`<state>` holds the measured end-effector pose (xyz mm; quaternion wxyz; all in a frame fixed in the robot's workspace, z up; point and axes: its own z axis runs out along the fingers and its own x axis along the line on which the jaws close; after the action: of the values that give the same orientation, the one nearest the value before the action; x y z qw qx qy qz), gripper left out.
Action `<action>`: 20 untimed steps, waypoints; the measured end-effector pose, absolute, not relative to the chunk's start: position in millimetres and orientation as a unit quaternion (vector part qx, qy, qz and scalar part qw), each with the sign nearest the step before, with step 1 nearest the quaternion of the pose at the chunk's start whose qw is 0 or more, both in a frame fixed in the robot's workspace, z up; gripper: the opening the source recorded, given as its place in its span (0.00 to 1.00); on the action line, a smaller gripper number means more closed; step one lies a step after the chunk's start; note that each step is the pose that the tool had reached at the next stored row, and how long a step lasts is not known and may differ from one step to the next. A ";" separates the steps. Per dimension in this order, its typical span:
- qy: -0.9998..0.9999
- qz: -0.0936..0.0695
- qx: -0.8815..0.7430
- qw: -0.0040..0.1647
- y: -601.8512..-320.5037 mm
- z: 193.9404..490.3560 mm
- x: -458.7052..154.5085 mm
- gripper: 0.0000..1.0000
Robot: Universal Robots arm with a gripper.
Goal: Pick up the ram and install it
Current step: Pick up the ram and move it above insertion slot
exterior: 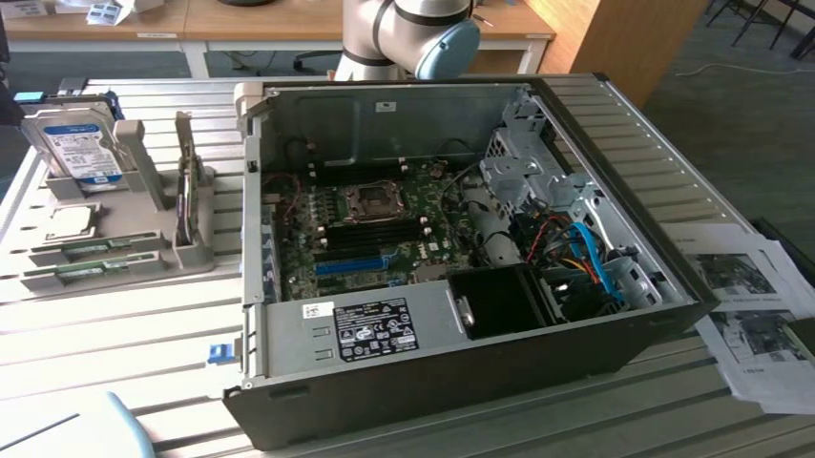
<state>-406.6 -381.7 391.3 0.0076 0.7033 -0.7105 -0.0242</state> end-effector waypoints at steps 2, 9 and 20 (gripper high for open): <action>-0.710 -0.024 0.703 0.008 -381.7 391.3 -406.6 0.09; -0.706 -0.024 0.708 0.008 -381.7 391.3 -406.6 0.09; -0.670 -0.024 0.742 0.009 -381.7 391.3 -406.6 0.09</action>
<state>-406.6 -381.7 391.3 0.0090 0.7424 -0.6695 -0.0237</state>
